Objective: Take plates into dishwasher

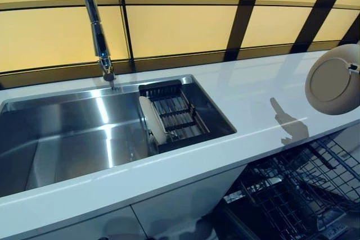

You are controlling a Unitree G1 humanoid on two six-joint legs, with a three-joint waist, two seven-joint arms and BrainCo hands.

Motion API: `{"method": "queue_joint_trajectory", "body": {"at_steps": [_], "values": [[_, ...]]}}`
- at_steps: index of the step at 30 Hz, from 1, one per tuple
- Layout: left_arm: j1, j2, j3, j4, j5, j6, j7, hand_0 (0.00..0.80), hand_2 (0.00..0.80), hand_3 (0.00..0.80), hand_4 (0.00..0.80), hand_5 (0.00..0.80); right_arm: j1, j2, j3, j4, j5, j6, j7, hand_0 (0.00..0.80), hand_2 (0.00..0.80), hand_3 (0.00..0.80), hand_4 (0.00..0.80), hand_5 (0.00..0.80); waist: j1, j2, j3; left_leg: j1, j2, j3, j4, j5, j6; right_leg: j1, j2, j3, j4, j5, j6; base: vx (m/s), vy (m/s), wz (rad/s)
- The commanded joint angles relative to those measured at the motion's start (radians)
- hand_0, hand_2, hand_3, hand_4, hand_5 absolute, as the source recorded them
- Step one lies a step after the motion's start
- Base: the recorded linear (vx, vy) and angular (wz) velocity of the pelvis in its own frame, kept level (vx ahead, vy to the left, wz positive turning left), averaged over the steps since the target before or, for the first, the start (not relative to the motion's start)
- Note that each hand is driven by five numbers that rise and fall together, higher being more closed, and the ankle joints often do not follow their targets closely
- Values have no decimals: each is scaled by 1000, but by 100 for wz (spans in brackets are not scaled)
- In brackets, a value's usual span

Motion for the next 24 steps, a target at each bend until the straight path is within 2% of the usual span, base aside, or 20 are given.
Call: {"method": "queue_joint_trajectory", "body": {"at_steps": [1,6,9,10,12,13,15,18,20,24], "values": [[-19,25,52,6,-17,-17,20,0,0,0,0,0,-37,-84,10,-15,-56,-61,43,800,800,800,800,800,26,-71,-48,2,-74,-17,101,-105,34,45,40,-50,-125,123,28,-51,34,-7],[-7,30,60,-10,14,-23,11,0,0,0,0,0,39,-81,-35,-13,-80,-61,33,800,800,800,800,800,22,-72,-37,6,-96,-15,97,-109,47,29,27,-35,-153,181,60,-84,59,-8],[-4,43,59,-6,25,-21,8,0,0,0,0,0,74,-81,-66,-15,-89,-42,13,800,800,800,800,800,13,-71,-28,14,-113,-22,85,-112,53,-9,14,-32,-156,227,89,-32,46,-3],[0,53,60,-3,42,-20,3,0,0,0,0,0,99,-89,-86,-6,-99,-35,3,800,800,800,800,800,4,-72,-19,22,-122,-30,80,-116,55,-47,4,-32,-157,265,111,0,0,0],[0,55,58,-2,44,-20,2,0,0,0,0,0,110,-90,-96,-6,-100,-36,5,800,800,800,800,800,5,-73,-20,22,-122,-30,79,-116,56,-52,3,-32,-158,270,113,-29,24,-5],[8,66,60,8,51,-12,9,0,0,0,0,0,145,-107,-131,-9,-108,-22,0,800,800,800,800,800,-18,-59,-8,30,-115,-45,65,-104,58,-102,6,-22,-138,280,122,-84,33,-11],[8,74,57,12,44,-2,12,0,0,0,0,0,169,-116,-156,-15,-112,-13,5,800,800,800,800,800,-22,-53,-5,24,-107,-42,64,-94,62,-116,2,-17,-90,259,113,-135,5,-15],[9,90,86,23,-3,25,16,0,0,0,0,0,188,-118,-175,-13,-143,-17,35,800,800,800,800,800,-1,-35,-13,-4,-66,18,74,-74,67,-81,-38,-52,21,198,89,-205,-57,-36],[14,96,105,20,-13,36,9,0,0,0,0,0,208,-112,-184,-16,-153,-25,42,800,800,800,800,800,16,-30,-20,-19,-45,31,94,-84,72,-39,-62,-35,51,168,82,-147,-110,-86],[-2,117,124,23,-25,55,-6,0,0,0,0,0,272,-91,-215,-19,-157,-48,37,800,800,800,800,800,22,-62,-41,-61,-30,43,135,-90,63,20,-61,-14,-50,155,94,-65,-196,-24]]}}
